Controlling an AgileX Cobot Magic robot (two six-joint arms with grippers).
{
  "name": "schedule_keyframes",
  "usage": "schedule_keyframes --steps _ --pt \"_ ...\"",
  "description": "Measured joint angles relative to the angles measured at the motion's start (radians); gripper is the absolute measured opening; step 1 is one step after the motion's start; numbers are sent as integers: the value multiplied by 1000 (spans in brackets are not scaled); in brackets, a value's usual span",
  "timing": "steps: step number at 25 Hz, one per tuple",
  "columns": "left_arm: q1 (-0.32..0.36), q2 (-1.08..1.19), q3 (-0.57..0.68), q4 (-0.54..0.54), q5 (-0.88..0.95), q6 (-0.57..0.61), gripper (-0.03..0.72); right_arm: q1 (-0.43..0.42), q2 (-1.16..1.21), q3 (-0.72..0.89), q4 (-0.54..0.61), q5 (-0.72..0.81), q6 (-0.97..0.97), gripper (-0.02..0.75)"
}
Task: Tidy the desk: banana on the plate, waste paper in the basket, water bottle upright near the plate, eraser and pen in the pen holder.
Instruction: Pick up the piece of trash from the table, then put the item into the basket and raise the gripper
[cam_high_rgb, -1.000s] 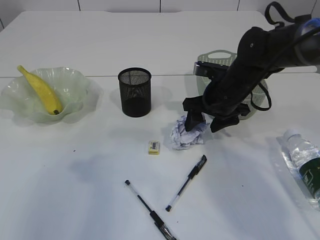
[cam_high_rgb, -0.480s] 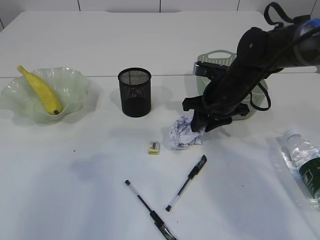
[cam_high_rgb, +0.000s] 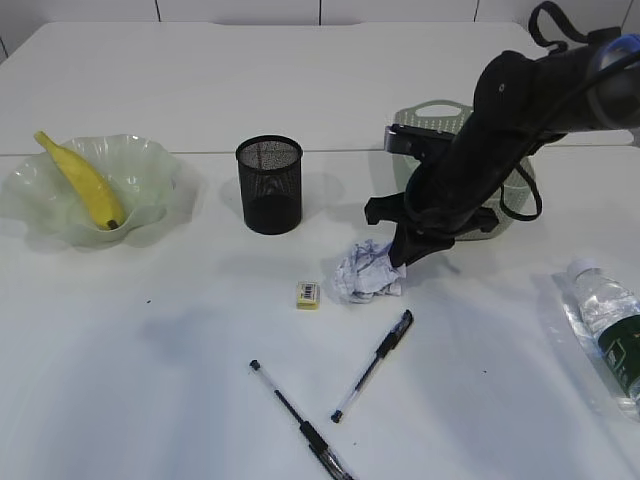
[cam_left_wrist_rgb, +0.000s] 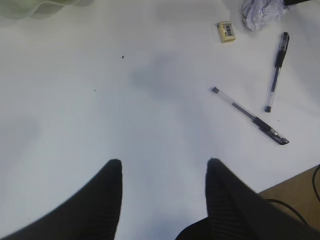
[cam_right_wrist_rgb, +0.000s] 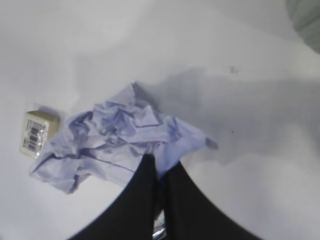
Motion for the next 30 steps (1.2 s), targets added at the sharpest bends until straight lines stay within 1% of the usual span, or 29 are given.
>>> schedule_keyframes --steps 4,10,17,19,24,26,30 --pt "0 0 0 0 -4 0 382 0 0 -50 34 79 -45 2" --pt "0 0 0 0 -13 0 382 0 0 -175 79 234 -65 1" --pt "0 0 0 -2 -14 0 382 0 -51 -278 66 266 -68 0" --pt "0 0 0 -2 -15 0 382 0 -68 -316 34 266 -59 0" --pt "0 0 0 -2 -15 0 382 -20 -75 -418 -142 217 74 0" --pt "0 0 0 -2 -15 0 382 -49 -75 -432 -179 194 122 0" --pt "0 0 0 -2 -15 0 382 -127 -75 -433 -215 142 179 0"
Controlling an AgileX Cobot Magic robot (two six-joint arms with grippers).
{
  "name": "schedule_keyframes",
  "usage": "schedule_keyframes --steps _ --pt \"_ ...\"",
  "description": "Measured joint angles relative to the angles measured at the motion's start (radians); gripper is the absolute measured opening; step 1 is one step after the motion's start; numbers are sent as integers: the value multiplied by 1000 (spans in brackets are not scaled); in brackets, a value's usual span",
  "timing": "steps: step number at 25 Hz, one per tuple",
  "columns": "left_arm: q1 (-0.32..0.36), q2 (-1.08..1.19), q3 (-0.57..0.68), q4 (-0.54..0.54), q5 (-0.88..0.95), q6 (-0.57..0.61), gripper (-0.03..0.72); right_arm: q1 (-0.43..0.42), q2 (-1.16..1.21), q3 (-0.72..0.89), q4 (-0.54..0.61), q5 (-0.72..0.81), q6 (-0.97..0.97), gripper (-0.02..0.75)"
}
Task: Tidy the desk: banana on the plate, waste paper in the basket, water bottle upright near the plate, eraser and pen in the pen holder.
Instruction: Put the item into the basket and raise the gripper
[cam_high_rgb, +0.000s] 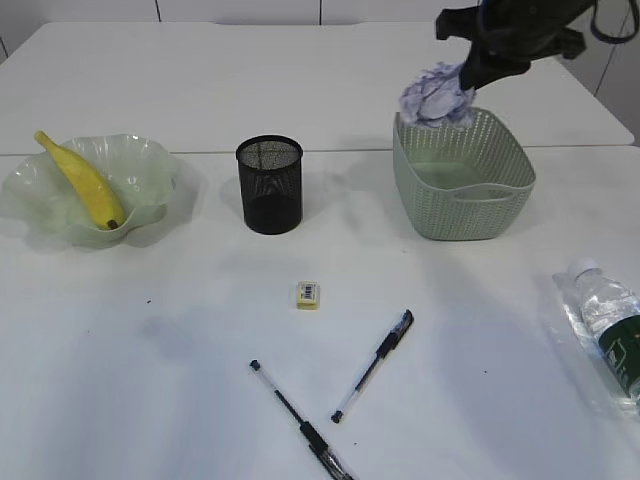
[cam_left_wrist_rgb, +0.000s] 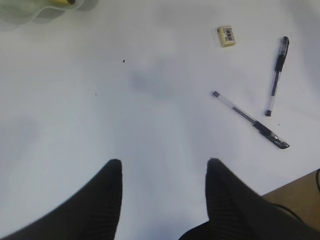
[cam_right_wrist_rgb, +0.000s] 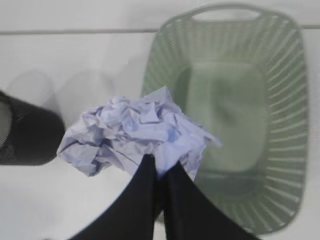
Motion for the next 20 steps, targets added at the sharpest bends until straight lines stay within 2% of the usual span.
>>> schedule_keyframes --steps 6,13,15,20 --pt "0 0 0 0 2 0 382 -82 0 0 -42 -35 41 0" --pt "0 0 0 0 0 0 382 -88 75 0 -2 -41 46 15" --pt "0 0 0 0 -2 0 382 -88 101 0 1 -41 53 59" --pt "0 0 0 0 -2 0 382 -88 114 0 4 -43 57 272"
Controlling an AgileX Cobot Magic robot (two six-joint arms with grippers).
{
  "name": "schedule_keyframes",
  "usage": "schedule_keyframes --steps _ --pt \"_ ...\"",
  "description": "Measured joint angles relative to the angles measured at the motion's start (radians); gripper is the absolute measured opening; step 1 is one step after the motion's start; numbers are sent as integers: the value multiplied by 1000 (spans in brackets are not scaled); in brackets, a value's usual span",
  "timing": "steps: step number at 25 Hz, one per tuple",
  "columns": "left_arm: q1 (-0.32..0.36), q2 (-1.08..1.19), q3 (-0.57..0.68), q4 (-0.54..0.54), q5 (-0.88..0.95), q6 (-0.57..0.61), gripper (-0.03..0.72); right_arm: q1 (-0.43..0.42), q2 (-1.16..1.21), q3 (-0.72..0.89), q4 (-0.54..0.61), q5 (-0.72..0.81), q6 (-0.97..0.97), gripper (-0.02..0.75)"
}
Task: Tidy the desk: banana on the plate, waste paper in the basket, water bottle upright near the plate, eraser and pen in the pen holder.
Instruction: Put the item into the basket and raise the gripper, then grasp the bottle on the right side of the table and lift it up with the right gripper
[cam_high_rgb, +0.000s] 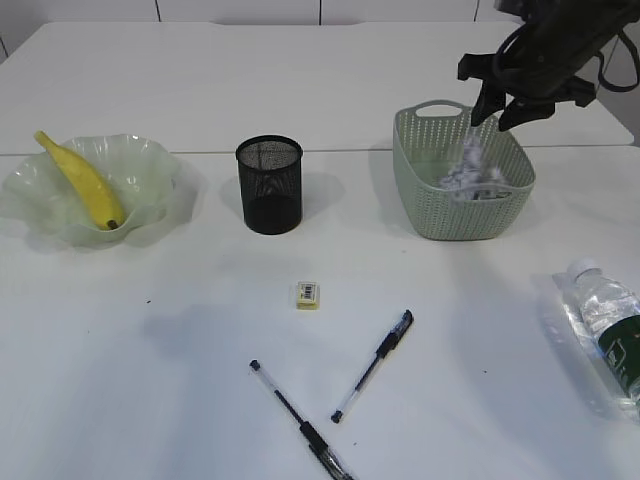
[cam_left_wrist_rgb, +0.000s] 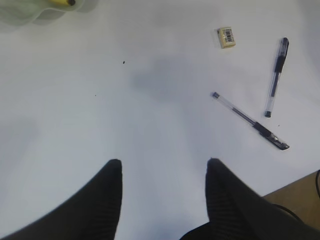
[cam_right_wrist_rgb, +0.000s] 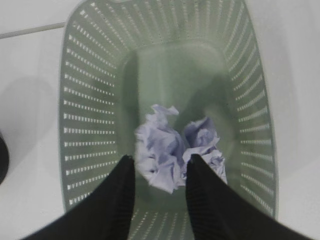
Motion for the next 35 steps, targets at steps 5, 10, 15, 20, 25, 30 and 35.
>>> schedule_keyframes --steps 5,10,15,20,25,30,35 --pt "0 0 0 0 0 0 382 0 0 0 0 -2 2 382" --pt "0 0 0 0 0 0 382 0 -33 0 -1 45 2 390" --pt "0 0 0 0 -6 0 382 0 -132 0 -19 124 -18 391" --pt "0 0 0 0 -37 0 382 0 -212 0 -98 281 -40 391" --pt "0 0 0 0 -45 0 382 0 -306 91 -195 316 -43 391" --pt "0 0 0 0 -45 0 382 0 -373 279 -253 328 -60 391" --pt "0 0 0 0 -45 0 382 0 -375 449 -286 313 -71 391"
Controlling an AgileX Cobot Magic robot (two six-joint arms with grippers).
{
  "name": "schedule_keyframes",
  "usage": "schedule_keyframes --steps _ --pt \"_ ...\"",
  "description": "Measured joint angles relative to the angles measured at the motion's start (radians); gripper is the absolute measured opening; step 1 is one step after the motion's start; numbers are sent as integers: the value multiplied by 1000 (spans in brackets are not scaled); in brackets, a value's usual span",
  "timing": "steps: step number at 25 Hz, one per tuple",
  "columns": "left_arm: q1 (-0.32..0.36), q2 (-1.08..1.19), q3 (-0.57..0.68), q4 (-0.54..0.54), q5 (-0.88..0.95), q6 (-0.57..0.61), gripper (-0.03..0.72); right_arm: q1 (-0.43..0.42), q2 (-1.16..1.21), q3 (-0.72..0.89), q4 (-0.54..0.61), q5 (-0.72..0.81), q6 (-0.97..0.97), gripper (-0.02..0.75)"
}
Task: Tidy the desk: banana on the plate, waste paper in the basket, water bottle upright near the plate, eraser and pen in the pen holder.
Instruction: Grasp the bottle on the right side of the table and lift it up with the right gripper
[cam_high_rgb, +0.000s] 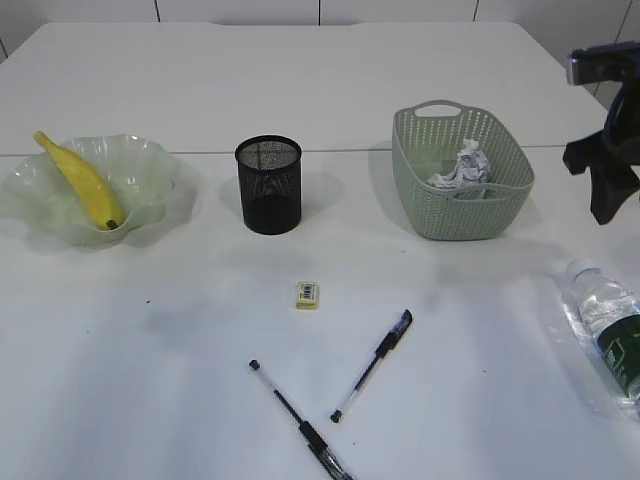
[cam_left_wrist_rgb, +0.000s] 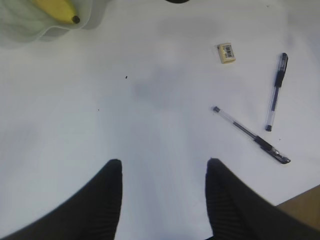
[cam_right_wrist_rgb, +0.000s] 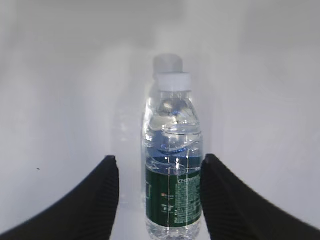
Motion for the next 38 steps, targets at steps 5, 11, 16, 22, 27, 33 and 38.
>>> schedule_keyframes --steps 5,11,16,22,27,33,38 --pt "0 0 0 0 0 0 382 0 0 103 -60 -104 -5 405" --pt "0 0 0 0 0 0 382 -15 62 113 -42 -133 -12 576" --pt "0 0 0 0 2 0 382 -76 134 113 50 -139 -65 596" --pt "0 0 0 0 2 0 382 -116 172 113 74 -148 -86 596" --pt "0 0 0 0 2 0 382 -117 204 113 98 -159 -101 596" --pt "0 0 0 0 -2 0 382 -118 238 113 105 -172 -103 595" --pt "0 0 0 0 -4 0 382 -118 242 113 105 -189 -103 552"
